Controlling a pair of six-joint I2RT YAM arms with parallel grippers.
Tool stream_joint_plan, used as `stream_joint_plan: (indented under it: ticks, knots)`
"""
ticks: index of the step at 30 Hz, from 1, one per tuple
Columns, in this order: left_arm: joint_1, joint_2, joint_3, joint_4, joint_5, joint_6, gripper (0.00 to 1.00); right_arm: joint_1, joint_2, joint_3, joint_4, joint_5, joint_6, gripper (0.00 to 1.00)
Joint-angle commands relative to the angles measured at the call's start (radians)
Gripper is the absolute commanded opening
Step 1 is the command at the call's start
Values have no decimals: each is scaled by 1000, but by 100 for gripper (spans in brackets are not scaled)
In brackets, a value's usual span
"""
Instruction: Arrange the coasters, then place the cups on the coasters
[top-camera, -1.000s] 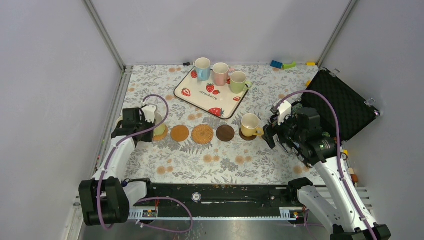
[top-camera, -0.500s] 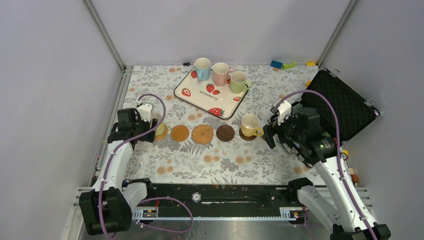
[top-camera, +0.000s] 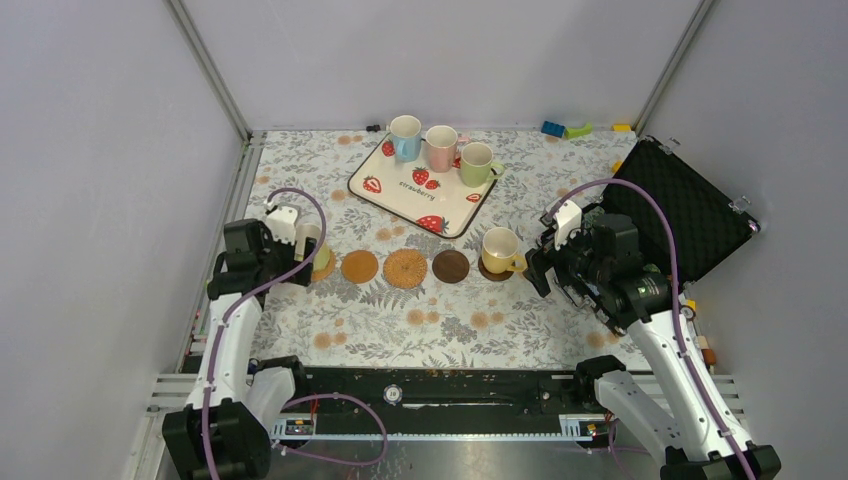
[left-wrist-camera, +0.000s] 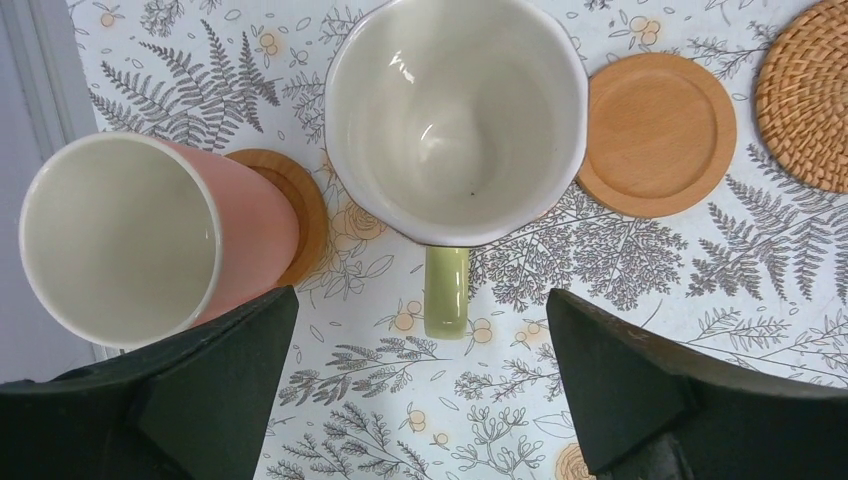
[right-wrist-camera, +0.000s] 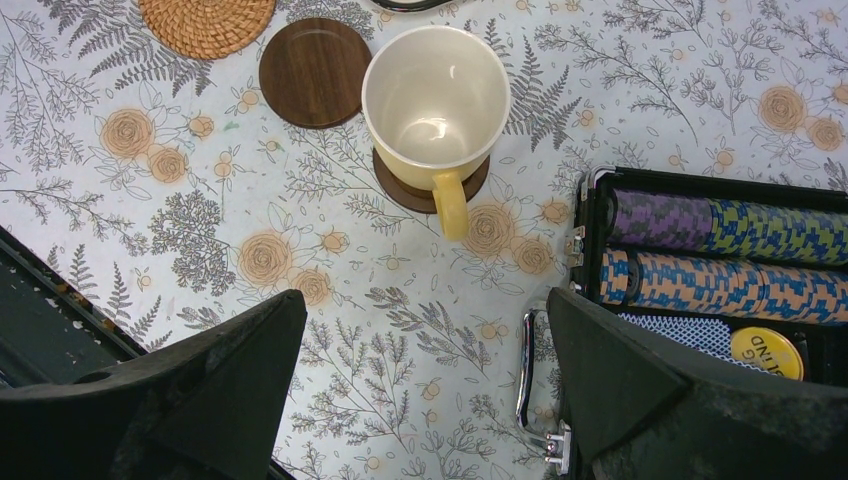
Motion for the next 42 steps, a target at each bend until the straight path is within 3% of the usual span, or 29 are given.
stream_joint_plan:
  ticks: [1,8,12,16,20,26,35,42]
  knots:
    - [14,-38,31,28,75,11,99,-3,2,-1,19,-3,-8,98]
    - [14,-42,130,10,204,8,99,-3,11,-2,19,-1,-7,98]
    - [8,45,313,-8,206,-21,99,-3,12,-1,20,8,-7,98]
    - [-78,157,497,-21,135,-59,99,-4,14,-1,20,20,-8,98]
    - [-234,304,668,0,-34,-93,99,-4,24,-4,25,36,-10,98]
    - [-370,606,990,-20,-155,-165,99,-3,29,-9,31,60,-14,98]
    - [-397,1124,1513,-106,-178,-308,99,-5,40,-15,38,85,-22,98]
    - [-434,1299,1603,-23,-152,-361,99,-5,68,-18,45,99,-34,98]
